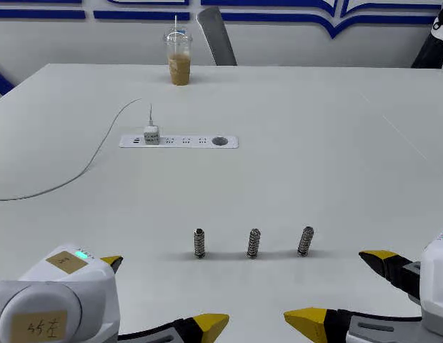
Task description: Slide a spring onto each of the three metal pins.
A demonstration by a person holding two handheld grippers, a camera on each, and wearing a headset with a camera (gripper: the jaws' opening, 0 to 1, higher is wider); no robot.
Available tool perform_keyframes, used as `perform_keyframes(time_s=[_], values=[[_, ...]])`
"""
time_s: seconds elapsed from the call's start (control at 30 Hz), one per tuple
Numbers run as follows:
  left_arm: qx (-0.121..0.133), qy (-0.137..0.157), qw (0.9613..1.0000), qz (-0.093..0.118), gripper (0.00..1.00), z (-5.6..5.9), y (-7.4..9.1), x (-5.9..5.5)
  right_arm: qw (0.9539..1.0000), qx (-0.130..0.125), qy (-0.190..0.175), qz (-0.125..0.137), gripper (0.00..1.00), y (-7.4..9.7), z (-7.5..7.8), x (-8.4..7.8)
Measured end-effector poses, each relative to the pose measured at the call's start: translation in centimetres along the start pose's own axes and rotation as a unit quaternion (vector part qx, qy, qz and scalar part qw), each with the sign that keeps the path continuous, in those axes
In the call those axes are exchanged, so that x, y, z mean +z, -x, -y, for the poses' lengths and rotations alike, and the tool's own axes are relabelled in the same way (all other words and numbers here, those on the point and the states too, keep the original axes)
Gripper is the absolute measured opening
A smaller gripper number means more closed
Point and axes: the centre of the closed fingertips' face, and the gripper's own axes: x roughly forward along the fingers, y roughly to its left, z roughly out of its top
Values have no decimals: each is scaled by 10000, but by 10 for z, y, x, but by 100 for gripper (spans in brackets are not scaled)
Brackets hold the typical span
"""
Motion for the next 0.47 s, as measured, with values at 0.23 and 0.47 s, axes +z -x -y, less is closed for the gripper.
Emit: perform_keyframes(time_s=[0.23,0.47], values=[[-13,69,10000,21,100,2,0,2,9999,-10,-28,-137,96,2,-2,-7],[-23,84,10000,35,100,4,1,4,9999,-1,-106,-135,96,4,-3,-10]])
